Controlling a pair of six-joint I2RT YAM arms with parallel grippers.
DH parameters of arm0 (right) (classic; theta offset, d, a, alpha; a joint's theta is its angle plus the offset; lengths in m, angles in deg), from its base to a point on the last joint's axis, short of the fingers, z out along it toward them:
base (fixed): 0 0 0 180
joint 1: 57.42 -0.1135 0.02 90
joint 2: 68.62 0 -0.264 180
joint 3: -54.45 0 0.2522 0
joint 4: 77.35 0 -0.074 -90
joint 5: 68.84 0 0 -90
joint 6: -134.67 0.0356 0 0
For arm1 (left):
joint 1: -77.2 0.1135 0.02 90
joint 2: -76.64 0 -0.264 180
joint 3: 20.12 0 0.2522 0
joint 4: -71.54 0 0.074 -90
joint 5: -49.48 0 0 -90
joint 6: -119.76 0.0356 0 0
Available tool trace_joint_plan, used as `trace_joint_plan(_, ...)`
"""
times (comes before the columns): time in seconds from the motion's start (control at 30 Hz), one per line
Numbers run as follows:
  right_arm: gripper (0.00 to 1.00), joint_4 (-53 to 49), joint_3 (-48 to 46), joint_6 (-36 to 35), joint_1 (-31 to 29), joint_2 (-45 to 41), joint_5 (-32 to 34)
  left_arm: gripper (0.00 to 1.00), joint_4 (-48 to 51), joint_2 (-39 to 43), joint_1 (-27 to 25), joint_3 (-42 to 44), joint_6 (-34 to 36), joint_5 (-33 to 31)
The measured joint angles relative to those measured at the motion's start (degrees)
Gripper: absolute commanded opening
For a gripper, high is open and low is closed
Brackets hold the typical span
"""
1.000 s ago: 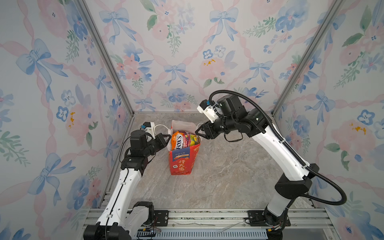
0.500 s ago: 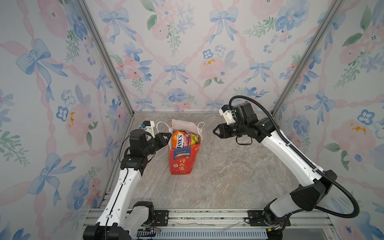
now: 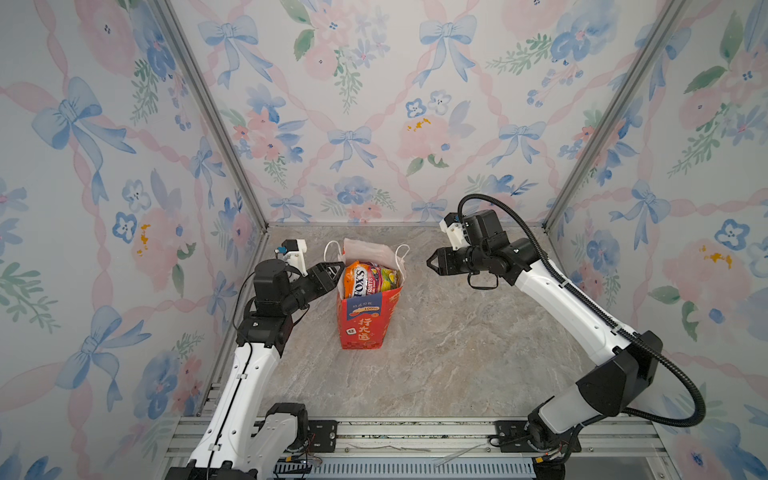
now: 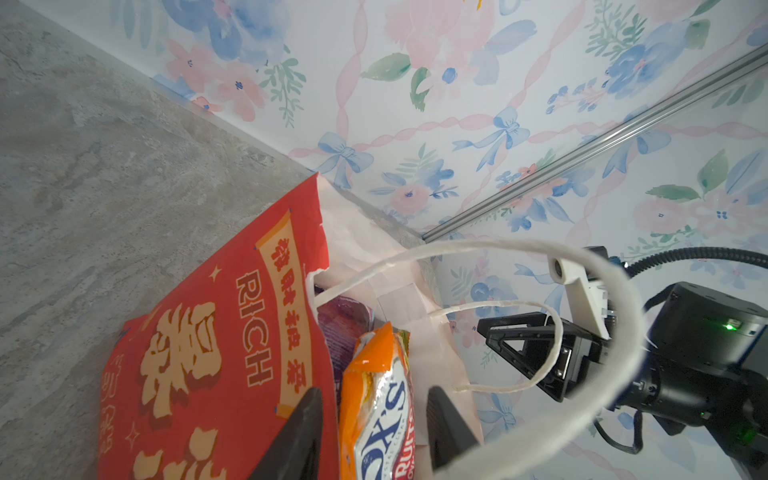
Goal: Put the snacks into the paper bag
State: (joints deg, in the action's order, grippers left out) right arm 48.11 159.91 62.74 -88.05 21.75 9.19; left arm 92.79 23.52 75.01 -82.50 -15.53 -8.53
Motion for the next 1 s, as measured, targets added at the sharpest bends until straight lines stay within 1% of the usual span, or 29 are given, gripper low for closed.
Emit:
trace_joint_plan(0.07,0.50,0.00,0.00,-0.02,0.28,0.00,-0.20,0.57,0.87,0.50,0.00,-0.74,0.17,-0.22)
trace_joint_plan(0.13,0.51,-0.11,0.00,-0.07,0.61,0.00,-0.35,0.63,2.80,1.07,0.00,-2.10,1.01,-0.90)
trace_joint_plan(0.17,0.51,-0.15,0.02,-0.09,0.87,-0.02,-0.44,0.69,3.67,1.38,0.07,-2.91,1.42,-1.38)
trace_joint_plan(0.2,0.52,-0.35,0.20,-0.26,1.11,-0.02,-0.46,0.93,4.70,1.75,0.17,-3.85,1.92,-1.92)
trace_joint_plan(0.23,0.52,-0.61,0.35,-0.46,1.40,-0.02,-0.48,0.98,5.57,2.16,0.33,-4.70,2.58,-2.51)
trace_joint_plan(0.4,0.56,-2.43,1.29,-1.66,3.58,-1.22,-1.46,0.98,9.70,4.72,0.98,-8.46,4.63,-5.33)
trace_joint_plan(0.63,0.63,-3.39,1.31,-3.87,8.37,-7.54,-3.23,0.98,12.41,7.15,1.18,-11.04,7.08,-9.20)
trace_joint_plan(0.73,0.67,-3.43,1.31,-5.38,10.38,-10.27,-3.91,0.98,12.79,8.63,1.18,-11.61,9.14,-14.08)
trace_joint_plan(0.83,0.71,-3.23,0.94,-6.56,12.76,-12.57,-4.37,0.98,12.83,10.62,1.18,-11.93,11.58,-21.11)
trace_joint_plan(0.97,0.78,-2.47,-2.14,-7.96,16.98,-15.98,-5.07,0.98,11.74,13.16,1.18,-11.37,14.99,-30.97)
trace_joint_plan(1.0,0.80,-2.12,-3.02,-8.24,17.90,-16.55,-5.29,0.98,10.82,13.68,1.18,-10.75,15.80,-32.59)
